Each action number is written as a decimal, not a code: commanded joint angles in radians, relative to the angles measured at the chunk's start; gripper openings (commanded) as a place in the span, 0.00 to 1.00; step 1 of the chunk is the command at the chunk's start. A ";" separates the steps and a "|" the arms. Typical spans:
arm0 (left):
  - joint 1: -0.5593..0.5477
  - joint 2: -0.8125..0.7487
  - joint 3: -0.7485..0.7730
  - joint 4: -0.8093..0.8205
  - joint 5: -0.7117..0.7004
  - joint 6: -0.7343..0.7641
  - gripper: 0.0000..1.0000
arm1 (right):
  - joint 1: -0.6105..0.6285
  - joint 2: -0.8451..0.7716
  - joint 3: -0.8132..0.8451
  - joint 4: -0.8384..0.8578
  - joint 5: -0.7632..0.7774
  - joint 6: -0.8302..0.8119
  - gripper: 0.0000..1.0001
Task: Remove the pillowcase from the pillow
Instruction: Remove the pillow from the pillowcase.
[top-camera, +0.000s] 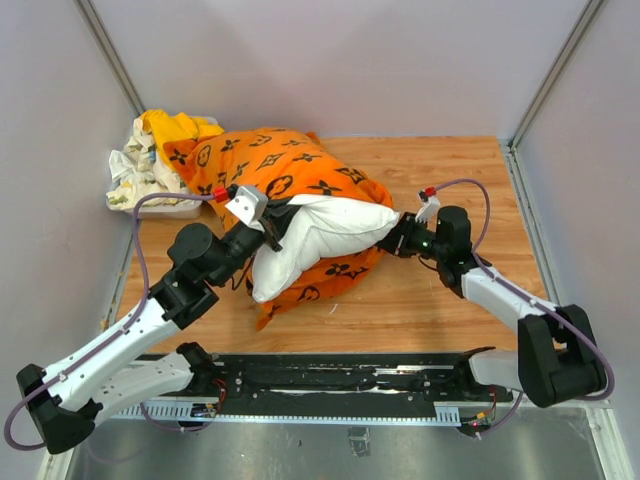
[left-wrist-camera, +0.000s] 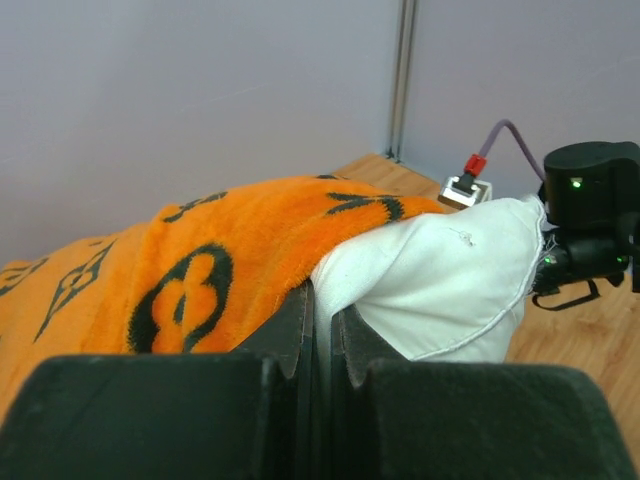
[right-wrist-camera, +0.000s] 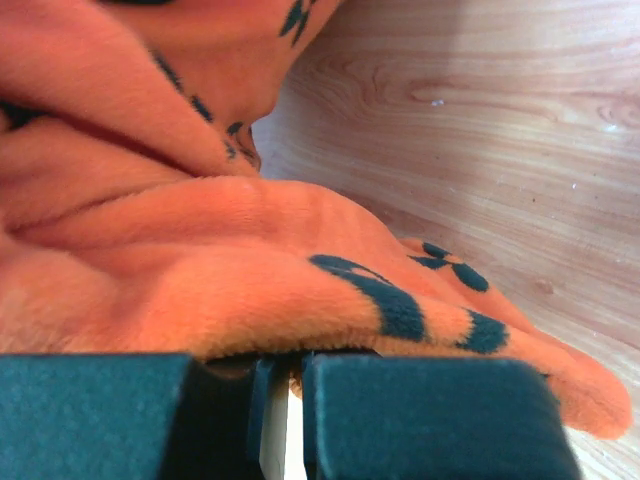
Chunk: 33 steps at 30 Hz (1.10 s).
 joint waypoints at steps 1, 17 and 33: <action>0.006 -0.100 0.136 0.097 0.000 -0.053 0.00 | -0.042 0.106 0.014 0.018 0.074 0.071 0.05; 0.006 -0.012 0.082 0.032 -0.007 -0.016 0.00 | -0.098 -0.230 0.043 -0.190 0.237 -0.056 0.99; 0.006 -0.012 -0.044 -0.046 0.453 0.110 0.00 | 0.140 -0.308 0.238 -0.075 -0.180 -0.337 0.98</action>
